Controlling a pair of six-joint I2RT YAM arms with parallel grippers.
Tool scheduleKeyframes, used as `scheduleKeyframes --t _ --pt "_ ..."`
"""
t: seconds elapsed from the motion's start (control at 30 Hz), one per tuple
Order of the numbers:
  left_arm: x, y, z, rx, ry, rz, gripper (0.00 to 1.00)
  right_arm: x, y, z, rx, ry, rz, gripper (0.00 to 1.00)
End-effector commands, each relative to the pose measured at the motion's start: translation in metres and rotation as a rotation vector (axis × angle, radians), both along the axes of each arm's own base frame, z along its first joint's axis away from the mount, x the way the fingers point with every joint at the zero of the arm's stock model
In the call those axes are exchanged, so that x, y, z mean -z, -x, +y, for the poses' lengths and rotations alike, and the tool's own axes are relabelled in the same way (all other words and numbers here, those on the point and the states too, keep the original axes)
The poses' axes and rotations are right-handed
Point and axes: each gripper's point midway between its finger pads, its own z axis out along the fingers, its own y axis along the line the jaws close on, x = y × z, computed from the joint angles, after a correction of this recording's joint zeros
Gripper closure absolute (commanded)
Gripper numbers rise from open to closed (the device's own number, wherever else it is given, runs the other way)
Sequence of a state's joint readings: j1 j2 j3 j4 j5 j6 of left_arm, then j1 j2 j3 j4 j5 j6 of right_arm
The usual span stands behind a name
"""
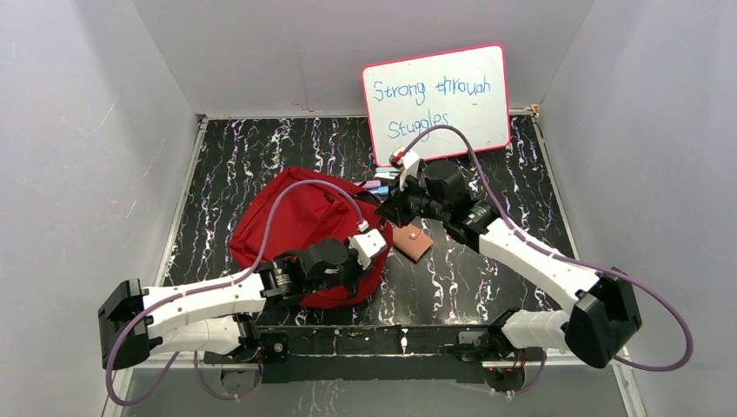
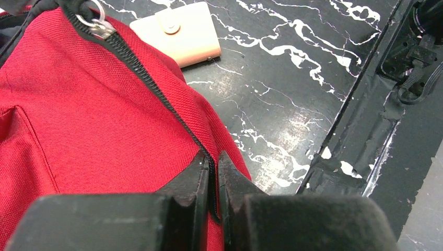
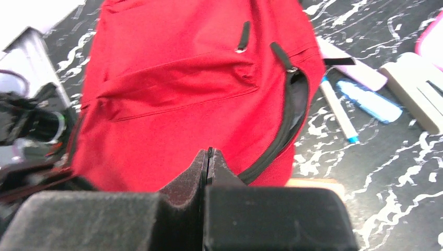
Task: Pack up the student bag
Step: Zip the student bag at the center of the board.
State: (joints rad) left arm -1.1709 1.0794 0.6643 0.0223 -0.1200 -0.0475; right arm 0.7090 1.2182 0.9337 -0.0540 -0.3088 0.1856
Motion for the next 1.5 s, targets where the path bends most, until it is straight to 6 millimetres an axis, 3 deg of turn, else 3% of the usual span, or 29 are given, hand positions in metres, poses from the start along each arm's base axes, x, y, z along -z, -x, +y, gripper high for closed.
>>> scheduleKeyframes --t 0.0,0.23,0.43,0.7,0.93,1.13,1.33,1.47 --pt "0.01 0.03 0.003 0.073 -0.028 0.089 1.0 -0.066 -0.068 0.001 0.176 -0.033 -0.309 1.0" --pt "0.013 0.041 -0.002 0.096 -0.042 0.116 1.0 -0.062 -0.121 -0.012 0.359 0.111 -0.393 1.0" --pt "0.01 0.047 -0.002 0.106 -0.04 0.121 1.0 -0.045 -0.141 -0.02 0.401 0.166 -0.424 1.0" --pt "0.004 0.058 -0.001 0.134 -0.034 0.135 1.0 -0.019 -0.145 0.032 0.147 0.075 -0.471 1.0" --pt "0.001 0.067 -0.002 0.148 -0.027 0.149 1.0 0.003 -0.172 0.069 0.041 0.076 -0.479 1.0" --pt "-0.004 0.074 -0.001 0.163 -0.022 0.153 1.0 0.027 -0.197 0.084 0.009 0.069 -0.468 1.0" --pt "-0.009 0.072 0.002 0.152 -0.017 0.141 1.0 0.053 -0.207 0.098 -0.054 0.044 -0.422 1.0" --pt "-0.011 0.065 0.006 0.107 -0.02 0.125 0.99 0.046 -0.204 0.094 -0.043 0.041 -0.422 1.0"
